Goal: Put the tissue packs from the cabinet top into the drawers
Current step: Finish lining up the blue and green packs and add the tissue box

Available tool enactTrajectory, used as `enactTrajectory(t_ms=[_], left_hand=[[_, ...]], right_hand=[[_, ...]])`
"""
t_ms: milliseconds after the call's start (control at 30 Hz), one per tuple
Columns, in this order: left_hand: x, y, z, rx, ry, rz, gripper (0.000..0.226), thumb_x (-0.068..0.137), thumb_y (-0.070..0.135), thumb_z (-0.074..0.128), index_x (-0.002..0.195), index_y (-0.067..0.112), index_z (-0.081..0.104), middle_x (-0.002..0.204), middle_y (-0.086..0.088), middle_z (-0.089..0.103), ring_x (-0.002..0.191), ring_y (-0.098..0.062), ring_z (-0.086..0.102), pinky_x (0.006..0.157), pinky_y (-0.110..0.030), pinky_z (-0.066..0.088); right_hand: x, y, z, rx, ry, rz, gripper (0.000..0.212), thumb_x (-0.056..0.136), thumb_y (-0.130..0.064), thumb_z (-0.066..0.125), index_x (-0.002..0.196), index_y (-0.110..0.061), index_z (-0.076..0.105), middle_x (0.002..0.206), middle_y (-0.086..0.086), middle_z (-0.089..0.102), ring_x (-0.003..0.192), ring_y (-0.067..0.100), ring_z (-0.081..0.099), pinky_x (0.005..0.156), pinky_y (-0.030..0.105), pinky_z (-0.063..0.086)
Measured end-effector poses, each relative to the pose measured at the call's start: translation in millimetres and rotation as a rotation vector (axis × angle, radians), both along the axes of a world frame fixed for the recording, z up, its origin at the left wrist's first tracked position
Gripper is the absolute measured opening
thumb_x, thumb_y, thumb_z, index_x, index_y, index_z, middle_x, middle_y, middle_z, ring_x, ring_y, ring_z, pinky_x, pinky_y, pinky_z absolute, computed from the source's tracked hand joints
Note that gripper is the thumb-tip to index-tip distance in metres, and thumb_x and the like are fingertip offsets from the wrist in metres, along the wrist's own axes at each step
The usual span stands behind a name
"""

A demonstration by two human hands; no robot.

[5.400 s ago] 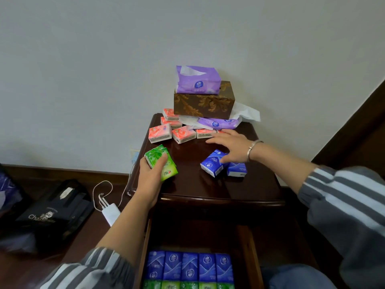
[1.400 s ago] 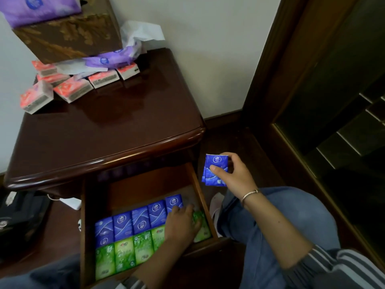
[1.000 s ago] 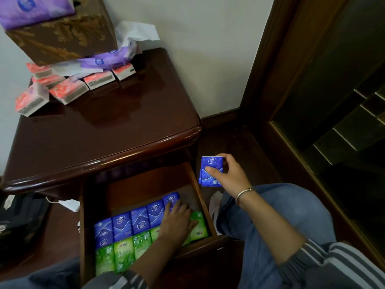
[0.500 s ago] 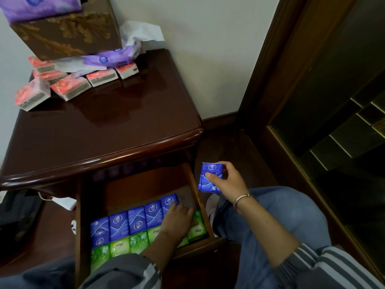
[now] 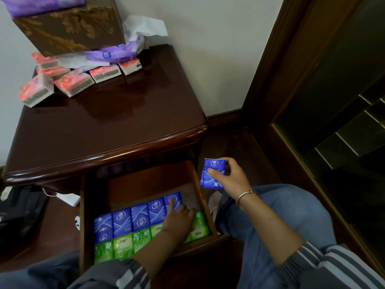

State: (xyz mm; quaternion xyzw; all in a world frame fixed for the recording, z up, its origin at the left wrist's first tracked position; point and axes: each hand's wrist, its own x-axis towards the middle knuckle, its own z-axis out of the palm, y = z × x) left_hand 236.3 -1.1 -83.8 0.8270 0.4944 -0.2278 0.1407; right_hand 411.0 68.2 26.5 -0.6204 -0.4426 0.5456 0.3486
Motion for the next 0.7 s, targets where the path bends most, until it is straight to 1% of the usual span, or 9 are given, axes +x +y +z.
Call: enactTrajectory(t_ms=[133,200,233,333,400,500,600,633,700], left_hand=[[-2,4,3,0.02,0.004,-0.03,0.066,0.096,0.041,0.046,0.149,0.009,0.024,0.152,-0.014,0.034,0.143,-0.029,0.022,0.117,-0.054,-0.001],[-11,6,5,0.088,-0.091,-0.006,0.063,0.096,0.048,0.04,0.148,0.015,0.029,0.154,-0.01,0.03,0.144,-0.025,0.021,0.118,-0.047,0.008],[-16,7,6,0.153,-0.156,0.034,0.059,0.095,0.048,0.037,0.144,0.017,0.038,0.151,-0.009,0.036,0.142,-0.024,0.028,0.117,-0.044,0.016],[-33,7,9,0.362,-0.235,0.141,0.052,0.086,0.046,0.036,0.113,0.019,0.071,0.12,-0.005,0.067,0.113,-0.024,0.063,0.093,-0.04,0.051],[-45,4,4,0.373,-0.224,0.171,0.051,0.084,0.046,0.039,0.112,0.019,0.072,0.113,-0.005,0.071,0.101,-0.024,0.068,0.08,-0.038,0.057],[-60,-1,-8,0.378,-0.23,0.137,0.045,0.085,0.044,0.057,0.122,0.019,0.067,0.122,-0.005,0.067,0.105,-0.024,0.067,0.08,-0.039,0.057],[-62,-3,-10,0.312,-0.267,0.219,0.046,0.087,0.044,0.044,0.118,0.018,0.068,0.129,-0.005,0.064,0.114,-0.022,0.063,0.091,-0.04,0.053],[-63,-3,-14,0.277,-0.295,0.264,0.05,0.091,0.044,0.042,0.129,0.017,0.06,0.139,-0.005,0.055,0.125,-0.022,0.055,0.102,-0.041,0.045],[-64,-4,-22,0.151,-0.349,0.347,0.06,0.098,0.046,0.037,0.15,0.017,0.03,0.157,-0.001,0.029,0.145,-0.018,0.025,0.119,-0.041,0.017]], right_hand=[[-1,1,-2,-0.004,-0.008,0.014,0.038,0.08,-0.025,0.072,0.111,-0.026,0.049,0.094,-0.016,0.057,0.083,0.001,0.06,0.049,0.007,0.047],[-3,2,-2,0.008,-0.012,0.015,0.037,0.079,-0.024,0.073,0.109,-0.026,0.05,0.094,-0.015,0.058,0.082,0.001,0.061,0.049,0.007,0.047],[-4,2,-3,0.013,-0.009,0.013,0.037,0.079,-0.023,0.073,0.108,-0.026,0.051,0.093,-0.015,0.059,0.082,0.001,0.061,0.05,0.007,0.047],[-7,0,-2,0.011,-0.027,0.042,0.037,0.078,-0.023,0.074,0.107,-0.026,0.052,0.094,-0.013,0.061,0.081,0.002,0.063,0.052,0.009,0.049],[-15,-4,-4,0.031,-0.112,0.116,0.038,0.077,-0.023,0.075,0.108,-0.024,0.052,0.099,-0.007,0.063,0.086,0.007,0.064,0.061,0.017,0.053],[-39,-14,-17,0.147,-0.357,0.334,0.042,0.075,-0.027,0.074,0.111,-0.02,0.052,0.106,0.001,0.063,0.093,0.017,0.062,0.082,0.032,0.051],[-69,-21,-38,0.16,-0.608,0.51,0.05,0.081,-0.032,0.067,0.123,-0.018,0.045,0.123,0.007,0.052,0.106,0.026,0.057,0.089,0.032,0.044],[-77,-20,-45,0.136,-0.693,0.542,0.051,0.083,-0.031,0.064,0.127,-0.017,0.041,0.128,0.009,0.046,0.109,0.03,0.055,0.09,0.034,0.044],[-88,-20,-58,0.089,-0.847,0.603,0.054,0.088,-0.029,0.059,0.133,-0.013,0.034,0.134,0.013,0.04,0.115,0.032,0.051,0.094,0.035,0.042]])
